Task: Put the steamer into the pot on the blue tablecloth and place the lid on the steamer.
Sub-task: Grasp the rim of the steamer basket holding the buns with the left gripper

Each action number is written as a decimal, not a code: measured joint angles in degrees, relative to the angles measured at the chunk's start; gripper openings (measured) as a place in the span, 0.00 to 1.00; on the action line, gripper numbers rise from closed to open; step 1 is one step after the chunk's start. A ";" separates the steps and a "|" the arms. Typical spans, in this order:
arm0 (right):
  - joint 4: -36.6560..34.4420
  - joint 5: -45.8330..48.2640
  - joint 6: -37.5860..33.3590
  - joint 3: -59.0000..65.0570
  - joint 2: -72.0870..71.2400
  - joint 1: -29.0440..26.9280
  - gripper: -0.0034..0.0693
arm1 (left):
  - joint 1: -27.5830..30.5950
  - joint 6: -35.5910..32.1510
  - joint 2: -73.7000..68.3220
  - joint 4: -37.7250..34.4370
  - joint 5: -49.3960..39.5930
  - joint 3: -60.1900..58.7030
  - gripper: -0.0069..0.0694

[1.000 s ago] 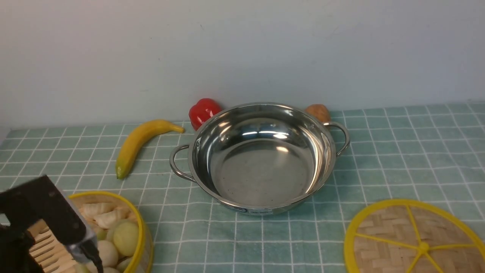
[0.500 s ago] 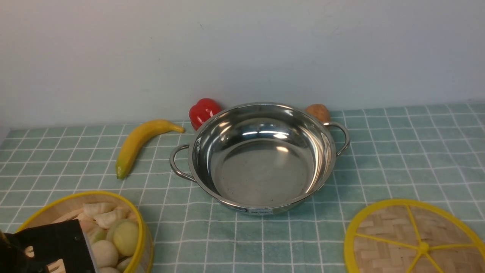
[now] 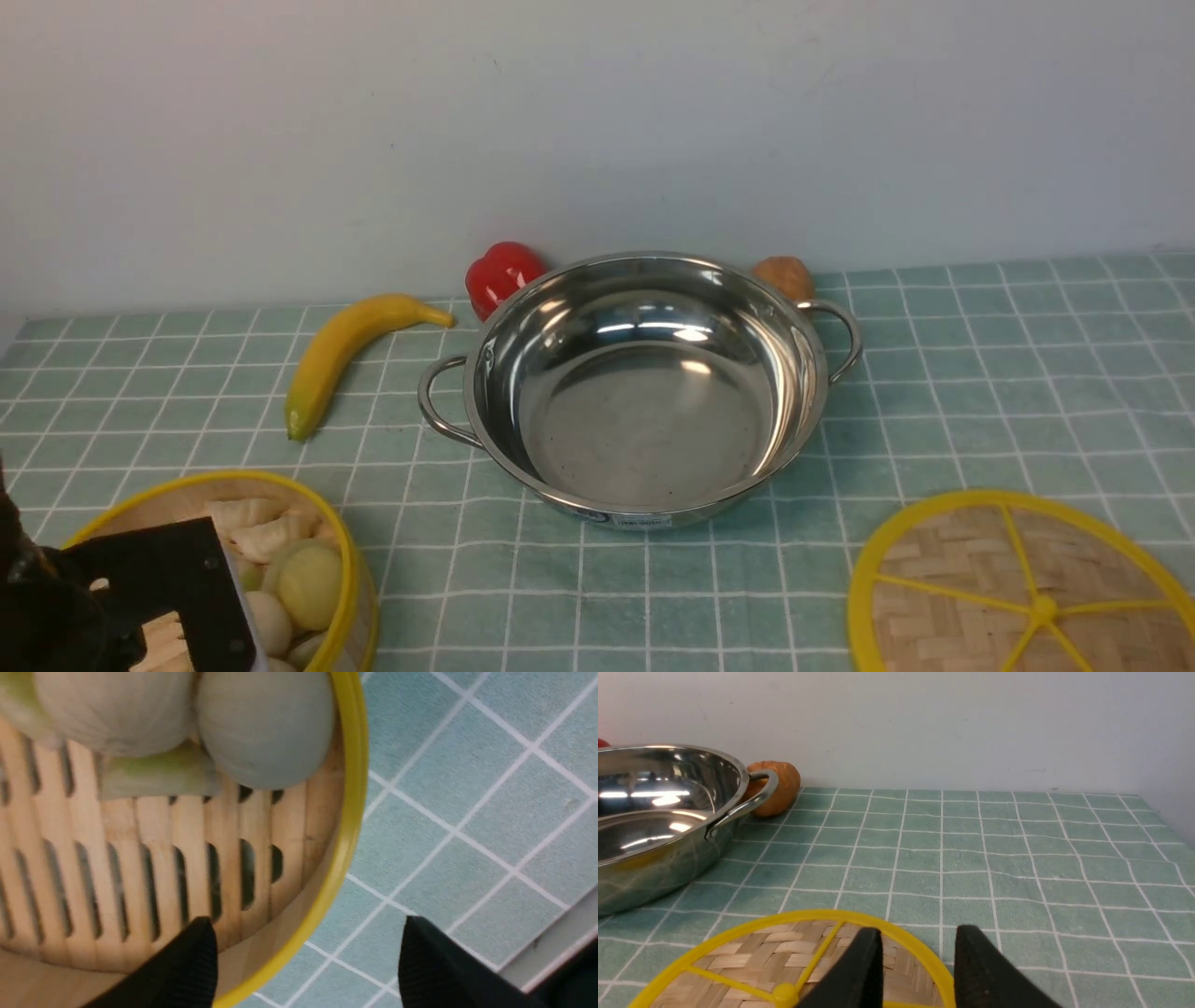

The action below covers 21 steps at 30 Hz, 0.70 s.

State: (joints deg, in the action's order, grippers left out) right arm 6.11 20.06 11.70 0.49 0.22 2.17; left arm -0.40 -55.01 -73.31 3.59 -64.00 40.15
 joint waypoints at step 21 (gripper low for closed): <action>-0.05 0.00 0.00 0.00 0.00 0.00 0.38 | 0.00 0.44 -9.32 -1.27 5.77 -0.35 0.68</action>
State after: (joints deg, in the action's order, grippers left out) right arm 6.06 20.06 11.70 0.49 0.22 2.17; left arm -0.40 -54.57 -82.63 2.32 -58.23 39.81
